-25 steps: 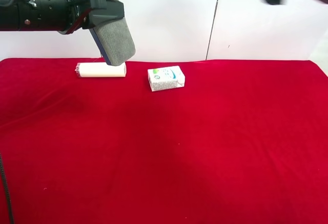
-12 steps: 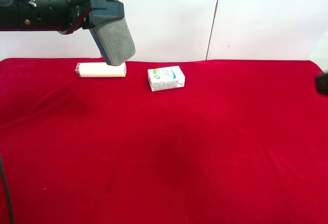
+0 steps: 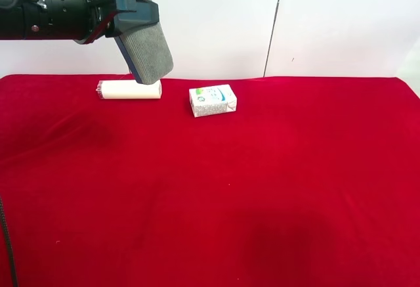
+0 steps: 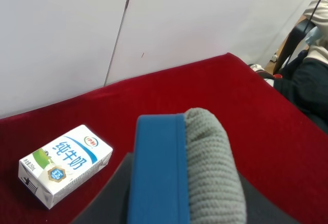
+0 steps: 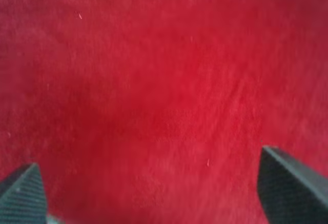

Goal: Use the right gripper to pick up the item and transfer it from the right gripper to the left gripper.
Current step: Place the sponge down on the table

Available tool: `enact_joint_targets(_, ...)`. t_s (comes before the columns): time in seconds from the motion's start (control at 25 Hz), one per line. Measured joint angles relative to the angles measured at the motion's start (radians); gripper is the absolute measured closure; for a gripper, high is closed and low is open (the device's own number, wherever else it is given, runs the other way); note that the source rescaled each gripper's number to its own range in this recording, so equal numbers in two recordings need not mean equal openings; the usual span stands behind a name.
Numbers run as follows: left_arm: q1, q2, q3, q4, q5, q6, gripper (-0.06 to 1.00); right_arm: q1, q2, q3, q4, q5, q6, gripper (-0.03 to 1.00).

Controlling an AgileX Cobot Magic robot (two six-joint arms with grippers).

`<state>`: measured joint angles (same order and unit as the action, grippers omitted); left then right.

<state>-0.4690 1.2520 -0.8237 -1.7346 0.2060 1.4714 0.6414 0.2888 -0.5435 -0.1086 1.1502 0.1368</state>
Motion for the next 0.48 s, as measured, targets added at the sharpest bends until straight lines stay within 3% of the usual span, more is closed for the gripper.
enact_joint_targets(0.48,0.0,0.0,0.0,0.001,-0.043,0.0,0.93,0.0,-0.195,0.018,0.0,0.018,0.047,0.31)
